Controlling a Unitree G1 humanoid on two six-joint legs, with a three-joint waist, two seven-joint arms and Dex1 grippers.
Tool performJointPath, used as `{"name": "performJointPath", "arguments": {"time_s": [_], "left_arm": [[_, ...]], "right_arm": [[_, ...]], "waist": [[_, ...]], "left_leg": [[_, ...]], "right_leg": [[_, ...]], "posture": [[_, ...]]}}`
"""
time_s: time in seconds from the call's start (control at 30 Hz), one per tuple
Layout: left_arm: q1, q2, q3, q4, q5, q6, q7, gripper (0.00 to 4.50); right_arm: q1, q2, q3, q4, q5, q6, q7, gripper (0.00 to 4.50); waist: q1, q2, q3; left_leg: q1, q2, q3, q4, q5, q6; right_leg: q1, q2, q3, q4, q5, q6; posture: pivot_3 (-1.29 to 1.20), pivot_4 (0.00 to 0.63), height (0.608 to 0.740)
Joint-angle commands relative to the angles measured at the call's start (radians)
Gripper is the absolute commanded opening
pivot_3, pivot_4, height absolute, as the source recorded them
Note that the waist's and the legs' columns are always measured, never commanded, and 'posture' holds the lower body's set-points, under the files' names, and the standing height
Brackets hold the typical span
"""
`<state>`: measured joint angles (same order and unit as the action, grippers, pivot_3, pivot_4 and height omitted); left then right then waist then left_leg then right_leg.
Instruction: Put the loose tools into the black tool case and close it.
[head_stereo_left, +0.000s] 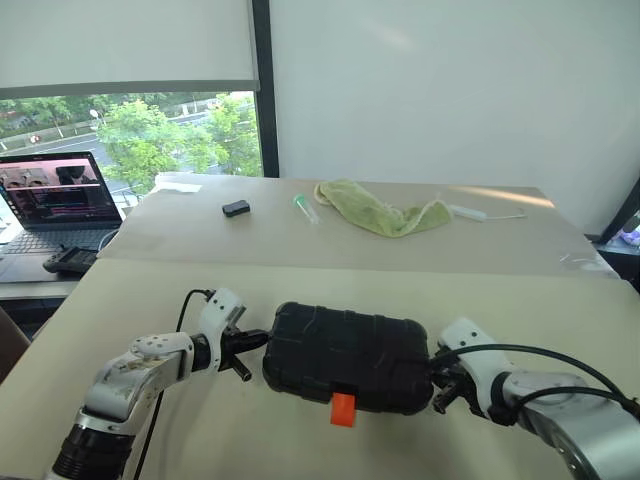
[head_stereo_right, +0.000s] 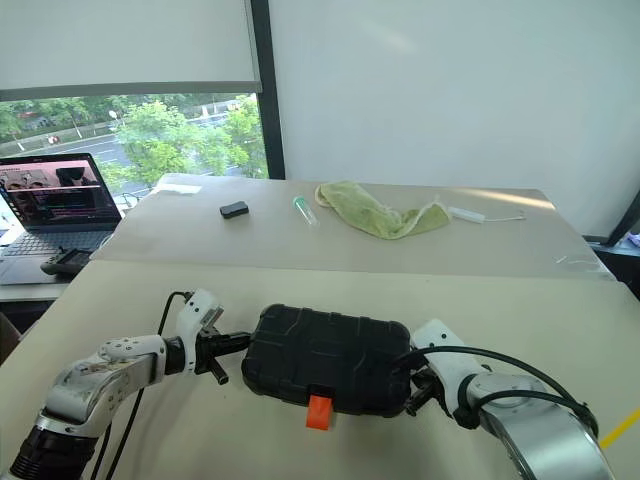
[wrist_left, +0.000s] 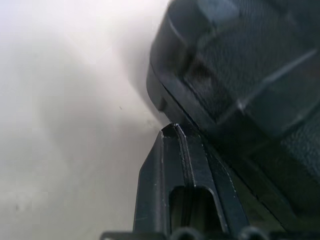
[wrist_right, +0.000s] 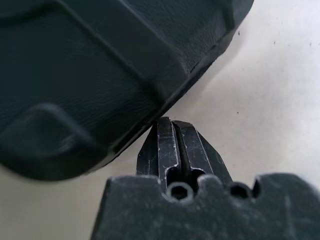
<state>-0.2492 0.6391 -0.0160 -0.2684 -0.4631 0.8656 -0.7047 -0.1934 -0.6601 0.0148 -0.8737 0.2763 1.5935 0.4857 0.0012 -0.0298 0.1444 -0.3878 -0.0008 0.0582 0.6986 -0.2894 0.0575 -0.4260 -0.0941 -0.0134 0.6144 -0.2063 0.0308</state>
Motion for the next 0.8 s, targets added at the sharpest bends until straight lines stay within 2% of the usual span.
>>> {"name": "performJointPath", "arguments": {"time_s": [0.03,0.2,0.37,0.47,0.57,0.67,0.8], "left_arm": [[-0.02,-0.041,-0.035,-0.088,-0.037,0.033,0.008,0.0],[-0.052,-0.104,-0.02,-0.096,-0.038,0.082,0.081,0.0],[-0.068,-0.122,0.008,-0.069,-0.002,0.073,0.131,0.0],[-0.077,-0.135,0.086,-0.03,0.021,-0.005,0.172,0.0],[-0.135,-0.134,0.175,-0.015,-0.048,-0.057,0.12,0.0],[-0.195,-0.111,0.19,-0.017,-0.146,-0.021,0.02,0.0],[-0.282,-0.064,0.098,0.028,-0.197,0.015,-0.143,0.94]], "right_arm": [[-0.119,0.032,0.066,0.091,-0.001,-0.139,-0.025,0.06],[-0.279,0.031,0.142,0.38,-0.071,-0.35,-0.032,0.06],[-0.297,0.01,0.171,0.495,-0.109,-0.473,-0.009,0.06],[-0.253,-0.042,0.124,0.479,-0.121,-0.493,-0.006,0.06],[-0.139,-0.093,-0.019,0.366,-0.093,-0.463,0.01,0.06],[-0.036,-0.075,-0.157,0.231,-0.026,-0.423,0.04,0.06],[0.126,0.047,-0.365,0.004,0.106,-0.378,0.078,0.0]], "waist": [[-0.006,0.0,0.0],[-0.006,0.001,0.001],[0.003,0.001,0.001],[0.007,0.0,0.001],[0.014,0.0,0.001],[0.016,0.001,0.0],[0.014,0.001,0.001]], "left_leg": [[0.0,0.0,0.0,0.0,0.0,0.0],[0.0,-0.001,0.0,0.0,0.002,0.0],[-0.001,-0.001,0.0,-0.002,0.002,-0.001],[-0.002,-0.001,0.0,-0.002,0.003,-0.001],[-0.003,-0.001,0.0,-0.002,0.002,0.0],[-0.005,0.0,-0.001,-0.002,0.002,0.0],[-0.003,0.0,-0.002,-0.002,0.001,0.001]], "right_leg": [[0.0,0.0,0.0,0.0,0.0,0.0],[0.0,0.0,0.0,0.0,0.002,0.0],[0.0,0.0,-0.001,-0.001,0.002,0.0],[-0.001,0.0,-0.001,-0.002,0.002,0.001],[-0.001,-0.001,-0.002,-0.002,0.002,0.0],[-0.002,-0.001,-0.002,-0.003,0.002,0.001],[0.001,0.0,-0.003,-0.003,0.002,0.002]], "posture": [[0.0,0.15,0.74],[0.0,0.15,0.74],[0.0,0.15,0.74],[0.0,0.15,0.74],[0.0,0.15,0.74],[0.0,0.15,0.74],[0.0,0.15,0.74]]}}
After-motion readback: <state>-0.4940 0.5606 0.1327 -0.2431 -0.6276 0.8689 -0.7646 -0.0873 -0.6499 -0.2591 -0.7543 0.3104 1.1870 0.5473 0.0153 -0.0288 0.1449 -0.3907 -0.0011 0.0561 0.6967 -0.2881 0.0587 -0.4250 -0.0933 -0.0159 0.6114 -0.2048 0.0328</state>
